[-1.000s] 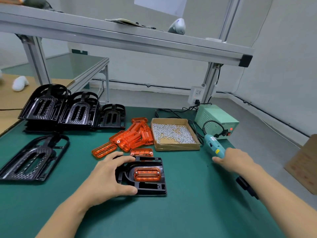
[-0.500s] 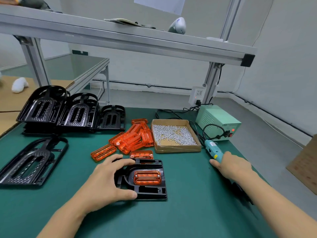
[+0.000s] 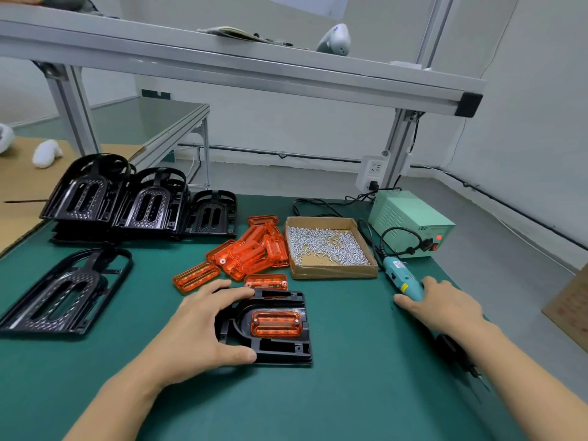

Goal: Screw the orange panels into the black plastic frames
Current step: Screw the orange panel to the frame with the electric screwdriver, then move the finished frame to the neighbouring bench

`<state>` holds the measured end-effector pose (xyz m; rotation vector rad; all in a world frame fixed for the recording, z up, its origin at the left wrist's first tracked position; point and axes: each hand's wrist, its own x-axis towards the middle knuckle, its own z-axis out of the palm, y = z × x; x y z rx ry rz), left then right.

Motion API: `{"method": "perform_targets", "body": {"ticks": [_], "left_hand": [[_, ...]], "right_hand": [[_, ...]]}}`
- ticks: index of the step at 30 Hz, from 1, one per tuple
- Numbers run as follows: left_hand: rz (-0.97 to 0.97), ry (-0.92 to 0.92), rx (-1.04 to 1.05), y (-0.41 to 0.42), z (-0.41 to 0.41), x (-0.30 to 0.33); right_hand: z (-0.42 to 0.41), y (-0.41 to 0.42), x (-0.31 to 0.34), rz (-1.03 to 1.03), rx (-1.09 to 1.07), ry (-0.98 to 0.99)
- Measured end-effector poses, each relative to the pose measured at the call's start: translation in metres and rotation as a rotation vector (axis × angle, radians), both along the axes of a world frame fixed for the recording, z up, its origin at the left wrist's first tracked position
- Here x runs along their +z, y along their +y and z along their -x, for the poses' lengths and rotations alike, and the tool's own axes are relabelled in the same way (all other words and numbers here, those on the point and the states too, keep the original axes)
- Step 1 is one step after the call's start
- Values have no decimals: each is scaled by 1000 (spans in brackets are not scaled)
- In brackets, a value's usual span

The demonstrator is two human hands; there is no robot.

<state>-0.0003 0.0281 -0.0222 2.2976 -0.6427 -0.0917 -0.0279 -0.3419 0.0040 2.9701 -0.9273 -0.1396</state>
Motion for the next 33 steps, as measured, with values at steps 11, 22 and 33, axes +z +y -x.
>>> {"method": "perform_targets", "body": {"ticks": [11,22,33], "left_hand": [[76,-78,51,19,17,9],[117,23,207,34,25,-7],[105,96,245,31,25,-13]], "right_hand": [[14,9,26,-6,120,0],[2,75,36,-257,685,-78],[-12,119,-6,-440,957,142]]}}
